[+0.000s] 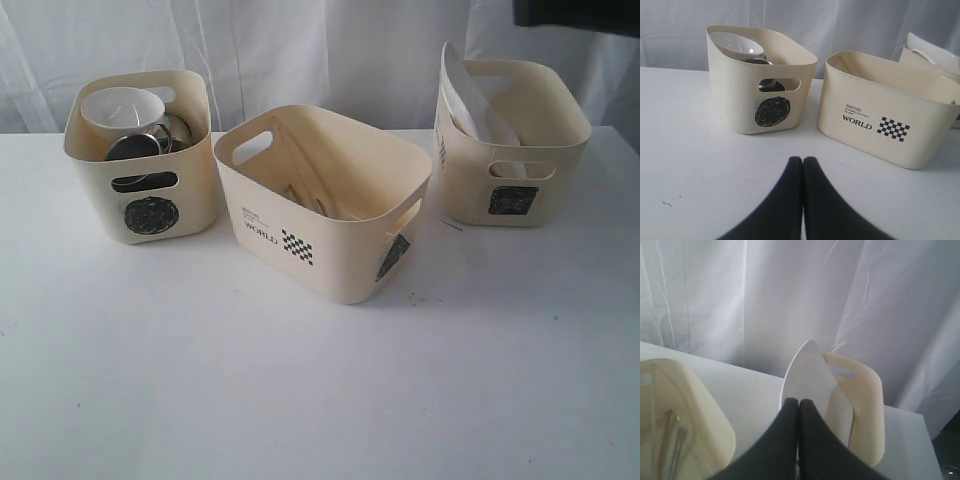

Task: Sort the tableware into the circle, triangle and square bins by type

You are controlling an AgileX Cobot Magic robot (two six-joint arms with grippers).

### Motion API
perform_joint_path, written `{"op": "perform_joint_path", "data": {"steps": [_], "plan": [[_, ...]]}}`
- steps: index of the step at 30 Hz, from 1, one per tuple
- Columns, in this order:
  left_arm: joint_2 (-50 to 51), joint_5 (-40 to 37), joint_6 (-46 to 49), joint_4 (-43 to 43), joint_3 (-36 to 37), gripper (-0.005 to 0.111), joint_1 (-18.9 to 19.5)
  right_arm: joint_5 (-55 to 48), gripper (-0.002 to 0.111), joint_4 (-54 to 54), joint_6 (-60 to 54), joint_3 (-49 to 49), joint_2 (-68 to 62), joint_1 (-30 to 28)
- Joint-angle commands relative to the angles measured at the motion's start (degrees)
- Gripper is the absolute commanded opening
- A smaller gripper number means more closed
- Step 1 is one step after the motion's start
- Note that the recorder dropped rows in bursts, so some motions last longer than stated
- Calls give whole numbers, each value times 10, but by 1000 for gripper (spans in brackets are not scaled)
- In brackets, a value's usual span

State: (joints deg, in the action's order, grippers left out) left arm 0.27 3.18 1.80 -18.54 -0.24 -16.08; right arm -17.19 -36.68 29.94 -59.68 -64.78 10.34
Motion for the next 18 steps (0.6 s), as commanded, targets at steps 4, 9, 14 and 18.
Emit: {"op": "perform_joint_path", "data": {"steps": [4, 9, 14, 18], "plan": [[-3, -3, -2, -9, 2, 0, 0, -6, 0, 51, 3, 192, 207, -7], [-3, -3, -2, -9, 2, 0, 0, -106, 0, 89, 3, 297, 338, -7], [-3, -3, -2, -9, 2, 0, 0, -149, 0, 88, 3, 369, 427, -7], [-3, -3, -2, -9, 2, 0, 0, -175, 0, 87, 3, 371, 437, -7]]}}
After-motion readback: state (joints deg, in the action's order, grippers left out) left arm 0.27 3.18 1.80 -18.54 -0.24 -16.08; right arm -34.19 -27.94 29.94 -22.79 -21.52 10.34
